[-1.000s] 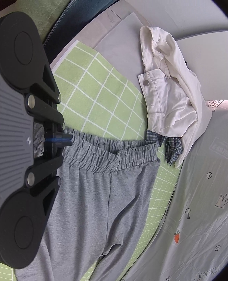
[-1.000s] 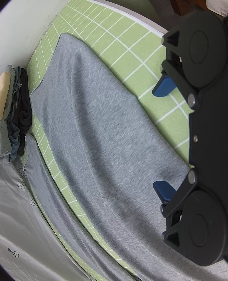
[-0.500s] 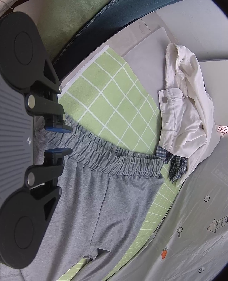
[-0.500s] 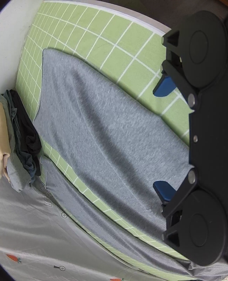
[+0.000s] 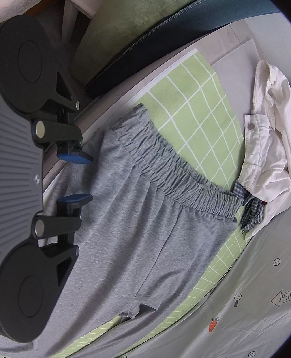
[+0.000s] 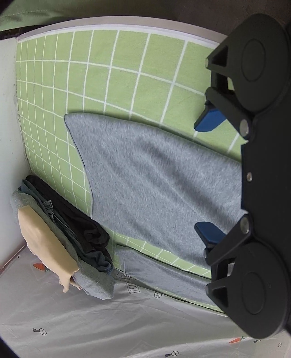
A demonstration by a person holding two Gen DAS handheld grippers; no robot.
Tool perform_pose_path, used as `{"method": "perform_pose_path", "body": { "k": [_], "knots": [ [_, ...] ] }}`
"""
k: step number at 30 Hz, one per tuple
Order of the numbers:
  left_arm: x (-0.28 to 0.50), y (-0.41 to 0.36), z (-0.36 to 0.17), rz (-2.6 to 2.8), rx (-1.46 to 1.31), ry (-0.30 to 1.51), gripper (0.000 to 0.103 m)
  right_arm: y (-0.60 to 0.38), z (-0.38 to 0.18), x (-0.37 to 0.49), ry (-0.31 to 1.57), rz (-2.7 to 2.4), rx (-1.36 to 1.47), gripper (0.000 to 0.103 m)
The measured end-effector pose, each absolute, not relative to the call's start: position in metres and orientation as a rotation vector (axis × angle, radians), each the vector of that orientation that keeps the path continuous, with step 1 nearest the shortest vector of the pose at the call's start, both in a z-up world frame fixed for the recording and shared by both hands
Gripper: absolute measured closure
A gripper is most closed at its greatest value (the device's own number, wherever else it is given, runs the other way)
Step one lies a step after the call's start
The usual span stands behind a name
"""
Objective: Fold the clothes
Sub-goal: 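Grasp the waistband edge with the left gripper and lift it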
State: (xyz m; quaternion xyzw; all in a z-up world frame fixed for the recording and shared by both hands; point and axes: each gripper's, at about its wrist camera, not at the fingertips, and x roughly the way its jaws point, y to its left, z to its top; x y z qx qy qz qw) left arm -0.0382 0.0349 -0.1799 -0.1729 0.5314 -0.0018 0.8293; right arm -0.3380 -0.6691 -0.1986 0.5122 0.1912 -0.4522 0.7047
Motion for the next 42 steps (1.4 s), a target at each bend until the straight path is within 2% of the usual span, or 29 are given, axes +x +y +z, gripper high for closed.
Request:
{"method": "perform_pose_path", "body": {
  "k": [11, 21, 25, 41, 42],
  "knots": [
    [-0.037, 0.025, -0.187, -0.007, -0.363, 1.147, 0.065, -0.667, -0.197, -0.335, 0.45, -1.002, 1.103, 0.014],
    [-0.03, 0.059, -0.183, 0.1, -0.451, 1.115, 0.048, -0.663, -0.198, -0.336, 0.434, -0.996, 1.106, 0.012],
    [-0.026, 0.074, -0.182, 0.131, -0.509, 1.09, 0.047, -0.664, -0.199, -0.334, 0.422, -0.997, 1.113, 0.003],
    [0.002, 0.061, -0.187, 0.226, -0.392, 1.088, 0.05, -0.716, -0.194, -0.321, 0.501, -1.135, 0.993, 0.002],
    [0.001, 0.06, -0.187, 0.231, -0.391, 1.084, 0.054, -0.721, -0.194, -0.32, 0.509, -1.149, 0.985, 0.002]
  ]
}}
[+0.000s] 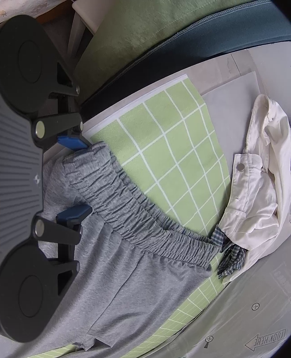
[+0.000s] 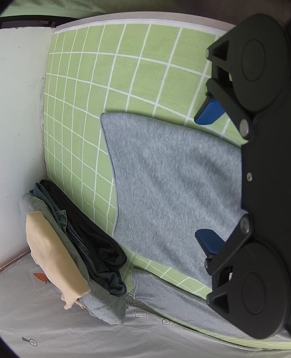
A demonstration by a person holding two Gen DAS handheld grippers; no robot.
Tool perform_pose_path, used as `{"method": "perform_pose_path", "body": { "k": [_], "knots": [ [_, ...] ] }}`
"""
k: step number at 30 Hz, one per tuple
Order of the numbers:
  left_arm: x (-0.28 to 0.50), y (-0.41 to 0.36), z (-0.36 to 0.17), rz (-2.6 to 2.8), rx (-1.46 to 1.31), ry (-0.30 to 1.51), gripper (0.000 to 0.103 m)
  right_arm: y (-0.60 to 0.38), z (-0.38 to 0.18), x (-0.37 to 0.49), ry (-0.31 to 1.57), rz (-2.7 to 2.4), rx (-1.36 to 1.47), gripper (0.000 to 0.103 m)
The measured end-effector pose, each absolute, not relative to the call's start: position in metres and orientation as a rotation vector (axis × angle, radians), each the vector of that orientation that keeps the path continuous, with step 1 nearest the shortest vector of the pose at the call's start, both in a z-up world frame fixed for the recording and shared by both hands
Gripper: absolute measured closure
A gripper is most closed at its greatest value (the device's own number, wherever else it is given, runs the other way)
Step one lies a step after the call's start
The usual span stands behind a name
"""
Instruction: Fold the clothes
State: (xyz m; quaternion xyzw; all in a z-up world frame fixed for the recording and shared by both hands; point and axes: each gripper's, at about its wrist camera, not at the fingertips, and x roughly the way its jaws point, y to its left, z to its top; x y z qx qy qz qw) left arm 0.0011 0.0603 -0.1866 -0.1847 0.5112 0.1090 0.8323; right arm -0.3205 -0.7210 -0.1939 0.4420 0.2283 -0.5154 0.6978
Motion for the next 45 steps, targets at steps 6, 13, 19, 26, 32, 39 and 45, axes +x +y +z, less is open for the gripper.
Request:
{"method": "perform_pose_path", "body": {
  "k": [6, 13, 19, 26, 32, 39, 45],
  "knots": [
    [-0.005, 0.059, -0.185, 0.309, -0.441, 1.013, 0.079, -0.742, -0.193, -0.317, 0.549, -1.202, 0.927, 0.026],
    [-0.005, 0.051, -0.174, 0.338, -0.42, 0.95, 0.093, -0.757, -0.198, -0.328, 0.534, -1.15, 1.016, 0.101],
    [-0.004, 0.048, -0.138, 0.325, -0.45, 0.841, 0.095, -0.743, -0.165, -0.336, 0.387, -1.1, 0.987, 0.102],
    [0.013, 0.046, -0.069, 0.252, -0.485, 0.664, 0.095, -0.742, -0.1, -0.311, 0.224, -0.994, 0.922, 0.102],
    [0.037, 0.055, -0.06, 0.301, -0.438, 0.653, 0.095, -0.73, -0.075, -0.263, 0.238, -0.943, 0.812, 0.102],
    [0.067, 0.063, -0.096, 0.351, -0.451, 0.771, 0.095, -0.726, -0.089, -0.194, 0.365, -0.9, 0.741, 0.102],
    [0.127, 0.049, -0.107, 0.347, -0.452, 0.776, 0.095, -0.741, -0.085, -0.113, 0.442, -0.859, 0.649, 0.102]
  ]
}}
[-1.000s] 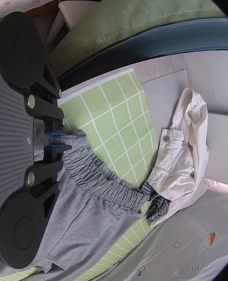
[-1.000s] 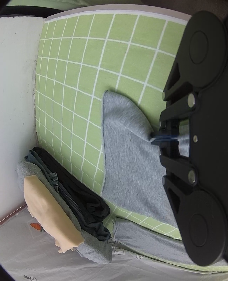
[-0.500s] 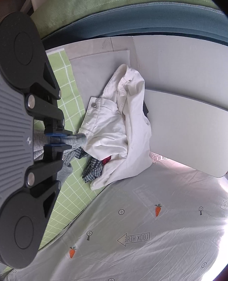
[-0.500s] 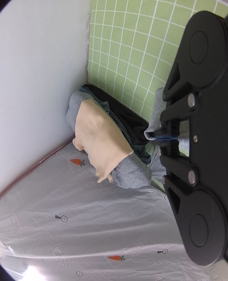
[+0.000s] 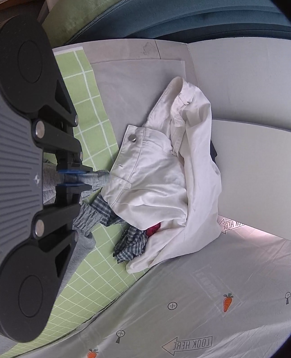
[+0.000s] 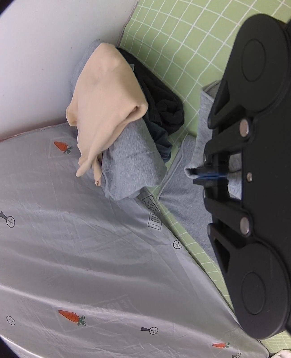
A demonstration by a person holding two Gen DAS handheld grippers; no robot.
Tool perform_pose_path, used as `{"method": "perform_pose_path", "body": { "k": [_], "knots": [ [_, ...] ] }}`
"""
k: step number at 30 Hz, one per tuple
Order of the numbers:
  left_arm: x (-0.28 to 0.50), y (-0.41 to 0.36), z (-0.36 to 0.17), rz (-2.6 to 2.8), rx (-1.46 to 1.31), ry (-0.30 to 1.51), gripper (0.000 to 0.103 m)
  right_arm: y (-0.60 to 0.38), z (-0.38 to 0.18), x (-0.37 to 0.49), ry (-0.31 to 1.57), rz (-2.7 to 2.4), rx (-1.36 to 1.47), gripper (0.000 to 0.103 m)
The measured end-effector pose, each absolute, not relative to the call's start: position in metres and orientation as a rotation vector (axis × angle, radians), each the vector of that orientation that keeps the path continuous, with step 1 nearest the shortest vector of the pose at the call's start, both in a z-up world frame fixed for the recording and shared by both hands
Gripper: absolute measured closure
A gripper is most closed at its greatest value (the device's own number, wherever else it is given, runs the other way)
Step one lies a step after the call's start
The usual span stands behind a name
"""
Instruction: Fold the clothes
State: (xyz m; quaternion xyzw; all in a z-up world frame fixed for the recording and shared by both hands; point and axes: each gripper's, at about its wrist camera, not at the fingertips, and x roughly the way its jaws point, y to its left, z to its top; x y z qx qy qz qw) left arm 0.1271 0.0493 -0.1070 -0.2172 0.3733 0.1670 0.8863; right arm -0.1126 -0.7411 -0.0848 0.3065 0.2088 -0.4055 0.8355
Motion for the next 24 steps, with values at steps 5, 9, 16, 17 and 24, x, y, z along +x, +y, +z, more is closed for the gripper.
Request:
{"method": "perform_pose_path", "body": {
  "k": [5, 9, 16, 17, 24],
  "knots": [
    [0.188, 0.032, -0.126, 0.377, -0.423, 0.836, 0.095, -0.767, -0.091, -0.033, 0.555, -0.86, 0.575, 0.102],
    [0.223, 0.016, -0.151, 0.386, -0.355, 0.904, 0.095, -0.777, -0.115, 0.015, 0.673, -0.855, 0.53, 0.102],
    [0.256, 0.012, -0.156, 0.42, -0.332, 0.931, 0.095, -0.795, -0.121, 0.064, 0.713, -0.872, 0.464, 0.102],
    [0.261, 0.012, -0.158, 0.427, -0.338, 0.936, 0.095, -0.801, -0.12, 0.07, 0.709, -0.882, 0.462, 0.102],
    [0.28, 0.012, -0.169, 0.467, -0.355, 0.95, 0.094, -0.828, -0.146, 0.109, 0.795, -0.925, 0.428, 0.102]
  ]
}}
